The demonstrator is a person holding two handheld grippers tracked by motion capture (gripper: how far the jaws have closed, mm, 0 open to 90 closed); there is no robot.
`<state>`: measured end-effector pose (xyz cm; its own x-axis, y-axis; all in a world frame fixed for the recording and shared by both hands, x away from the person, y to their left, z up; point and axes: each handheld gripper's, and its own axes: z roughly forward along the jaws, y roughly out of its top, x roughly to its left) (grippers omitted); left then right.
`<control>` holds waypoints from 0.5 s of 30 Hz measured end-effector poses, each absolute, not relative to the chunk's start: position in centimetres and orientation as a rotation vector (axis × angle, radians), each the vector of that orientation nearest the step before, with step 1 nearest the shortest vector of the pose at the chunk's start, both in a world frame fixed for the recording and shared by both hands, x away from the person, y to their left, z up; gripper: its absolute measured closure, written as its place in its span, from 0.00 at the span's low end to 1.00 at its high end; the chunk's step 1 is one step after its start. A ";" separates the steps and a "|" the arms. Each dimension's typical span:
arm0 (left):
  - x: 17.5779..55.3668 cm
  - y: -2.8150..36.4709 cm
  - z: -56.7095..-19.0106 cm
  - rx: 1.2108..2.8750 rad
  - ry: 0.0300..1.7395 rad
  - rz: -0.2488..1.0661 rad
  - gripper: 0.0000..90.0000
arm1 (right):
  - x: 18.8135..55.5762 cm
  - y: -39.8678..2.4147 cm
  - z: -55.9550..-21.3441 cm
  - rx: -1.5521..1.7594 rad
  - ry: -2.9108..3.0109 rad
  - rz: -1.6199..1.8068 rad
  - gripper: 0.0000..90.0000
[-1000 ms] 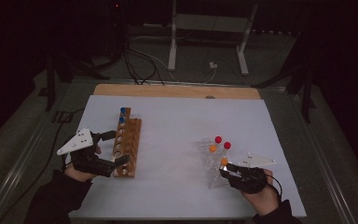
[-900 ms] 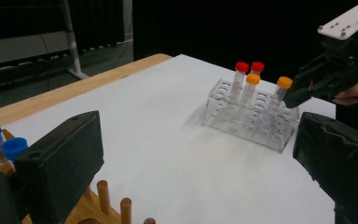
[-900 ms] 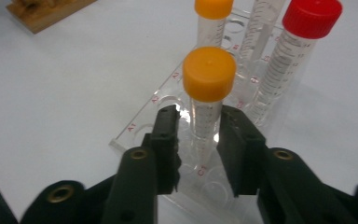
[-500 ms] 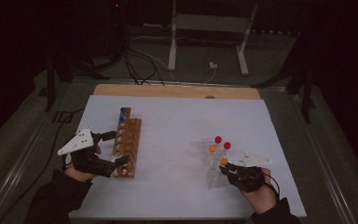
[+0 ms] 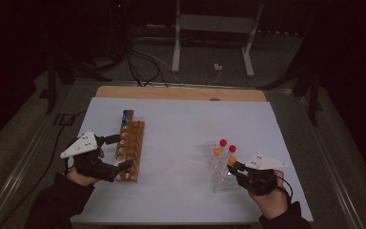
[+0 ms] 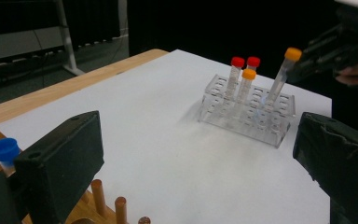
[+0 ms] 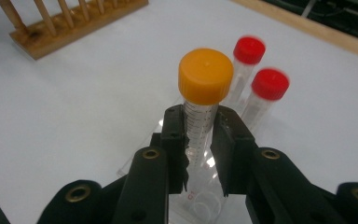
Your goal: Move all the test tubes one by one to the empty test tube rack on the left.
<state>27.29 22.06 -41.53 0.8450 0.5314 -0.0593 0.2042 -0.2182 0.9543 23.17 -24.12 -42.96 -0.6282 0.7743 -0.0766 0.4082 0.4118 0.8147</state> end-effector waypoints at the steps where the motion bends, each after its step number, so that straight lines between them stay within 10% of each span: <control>1: 27.3 22.0 -41.5 1.796 0.558 0.332 0.03 | 23.1 -24.1 -42.7 1.007 2.219 1.110 0.84; 15: 27.0 20.3 -40.6 1.812 0.500 0.291 0.03 | 22.7 -22.5 -39.7 0.898 2.234 1.219 0.84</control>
<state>27.04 20.34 -40.60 0.8774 0.4766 -0.0558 0.1876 -0.2338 0.9540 22.67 -22.46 -39.74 -0.6927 0.7180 -0.0685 0.3309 0.4008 0.8543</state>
